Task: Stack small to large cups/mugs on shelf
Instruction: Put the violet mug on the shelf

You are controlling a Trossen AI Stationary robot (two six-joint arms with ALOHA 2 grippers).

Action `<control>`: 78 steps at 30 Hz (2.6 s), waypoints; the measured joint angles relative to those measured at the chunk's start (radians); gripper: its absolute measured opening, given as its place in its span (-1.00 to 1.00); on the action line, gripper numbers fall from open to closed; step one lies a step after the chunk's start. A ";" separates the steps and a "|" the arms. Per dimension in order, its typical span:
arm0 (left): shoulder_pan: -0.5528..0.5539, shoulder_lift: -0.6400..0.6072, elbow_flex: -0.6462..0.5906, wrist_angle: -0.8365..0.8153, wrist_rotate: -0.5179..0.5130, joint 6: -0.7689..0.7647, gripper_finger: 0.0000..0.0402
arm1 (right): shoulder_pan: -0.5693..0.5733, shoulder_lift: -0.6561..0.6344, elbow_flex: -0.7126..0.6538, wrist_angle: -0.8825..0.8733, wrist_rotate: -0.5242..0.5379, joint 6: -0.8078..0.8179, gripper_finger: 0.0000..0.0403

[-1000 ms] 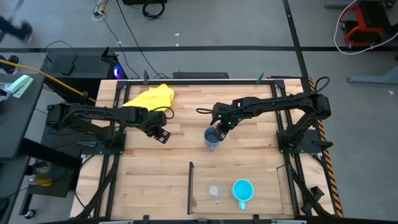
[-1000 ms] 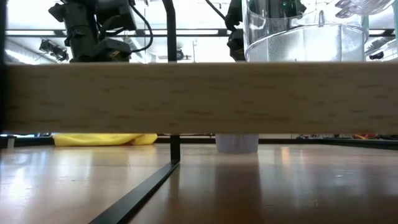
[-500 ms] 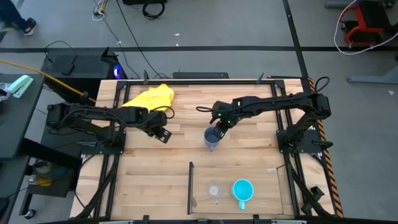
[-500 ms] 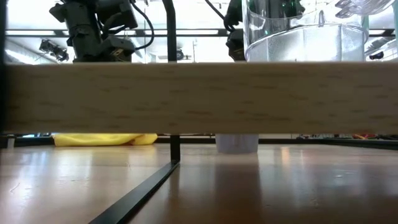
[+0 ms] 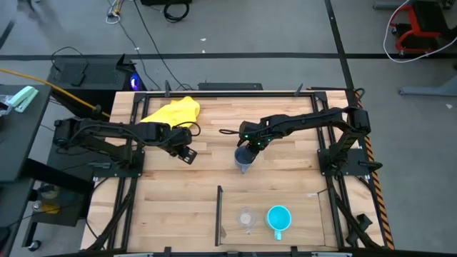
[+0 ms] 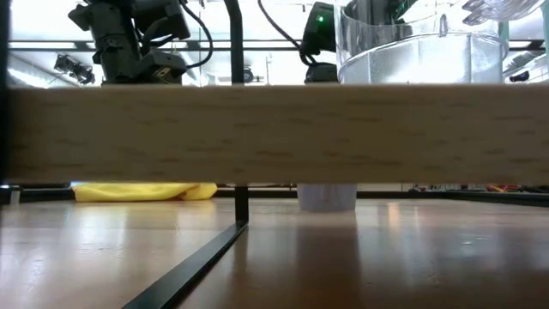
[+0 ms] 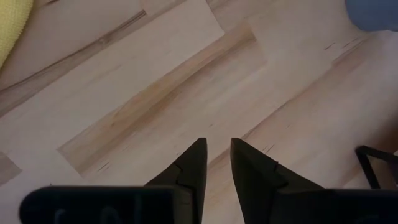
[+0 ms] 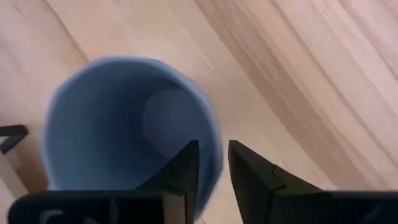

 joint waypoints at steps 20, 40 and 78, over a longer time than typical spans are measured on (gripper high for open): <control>0.000 0.000 0.000 0.002 -0.007 0.005 -0.62 | 0.000 0.004 0.002 -0.001 0.003 0.015 -0.72; 0.000 0.000 0.000 0.003 -0.007 0.005 -0.64 | 0.000 0.003 0.004 -0.001 -0.004 -0.003 -0.73; 0.000 0.000 0.000 0.010 -0.019 0.006 -0.72 | -0.023 -0.030 0.170 -0.354 0.040 -0.076 -0.94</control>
